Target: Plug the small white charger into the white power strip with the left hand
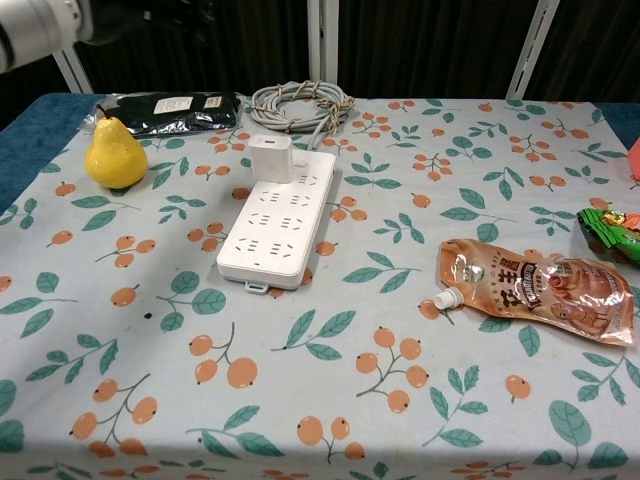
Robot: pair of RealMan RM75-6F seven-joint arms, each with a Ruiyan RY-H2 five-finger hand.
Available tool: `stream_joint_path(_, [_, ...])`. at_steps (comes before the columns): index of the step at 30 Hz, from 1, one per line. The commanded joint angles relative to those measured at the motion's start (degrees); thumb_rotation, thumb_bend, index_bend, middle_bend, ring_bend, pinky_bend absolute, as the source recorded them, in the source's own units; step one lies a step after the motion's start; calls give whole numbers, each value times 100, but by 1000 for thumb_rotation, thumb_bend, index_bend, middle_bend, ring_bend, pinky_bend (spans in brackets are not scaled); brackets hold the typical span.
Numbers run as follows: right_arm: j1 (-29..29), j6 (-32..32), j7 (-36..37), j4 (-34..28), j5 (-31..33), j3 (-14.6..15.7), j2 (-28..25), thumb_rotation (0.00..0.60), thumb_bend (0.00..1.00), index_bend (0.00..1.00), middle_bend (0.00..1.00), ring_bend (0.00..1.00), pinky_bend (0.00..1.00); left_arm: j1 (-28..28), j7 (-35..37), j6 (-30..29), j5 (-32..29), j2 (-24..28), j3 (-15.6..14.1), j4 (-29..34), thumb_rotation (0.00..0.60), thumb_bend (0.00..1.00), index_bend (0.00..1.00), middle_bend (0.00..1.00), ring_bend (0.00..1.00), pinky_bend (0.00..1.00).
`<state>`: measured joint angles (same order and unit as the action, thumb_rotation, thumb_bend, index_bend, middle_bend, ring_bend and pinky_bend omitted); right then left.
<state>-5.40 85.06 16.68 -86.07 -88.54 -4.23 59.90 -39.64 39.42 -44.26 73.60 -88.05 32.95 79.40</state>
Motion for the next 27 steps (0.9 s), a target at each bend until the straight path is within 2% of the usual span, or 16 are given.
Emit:
stream_joint_path(1, [-46, -57, 47, 41, -9, -3, 0, 600, 303, 0, 0, 0, 0, 868, -2756, -1532, 503, 990, -623, 329, 600, 295, 396, 499, 382, 343])
stream_joint_path(3, [-94, -122, 86, 68, -21, -1, 3, 600, 296, 0, 0, 0, 0, 1154, -3680, -1820, 375, 1318, -799, 513, 600, 184, 342, 431, 313, 257])
stream_joint_path(6, [-154, -172, 119, 108, -58, -2, 14, 600, 235, 0, 0, 0, 0, 1597, -4520, -2131, -3, 1739, -1026, 918, 600, 90, 283, 330, 210, 137])
stream_joint_path(10, [-205, -224, 76, 118, -32, -23, 12, 600, 108, 0, 0, 0, 0, 2097, -5548, -2570, -397, 2149, -1398, 1348, 600, 49, 198, 186, 72, 13])
stream_joint_path(12, [-221, -249, 27, 120, 11, -39, 16, 600, 87, 0, 0, 0, 0, 2309, -6003, -2854, -480, 2248, -1602, 1544, 600, 43, 172, 138, 35, 0])
stream_joint_path(15, [-240, -281, -9, 125, 48, -46, 30, 600, 106, 0, 0, 0, 0, 2579, -6197, -3237, -361, 2280, -1882, 1714, 600, 42, 163, 130, 31, 0])
stream_joint_path(20, [-218, -175, 68, 203, -24, -24, 80, 600, 217, 0, 0, 0, 0, 3014, -6209, -3736, -121, 2277, -2330, 1878, 600, 42, 163, 130, 31, 0])
stream_joint_path(27, [2, 144, -76, 144, -76, 74, 167, 600, 218, 0, 0, 0, 0, 3557, -6175, -4426, 280, 2278, -2796, 2205, 600, 43, 163, 131, 31, 0])
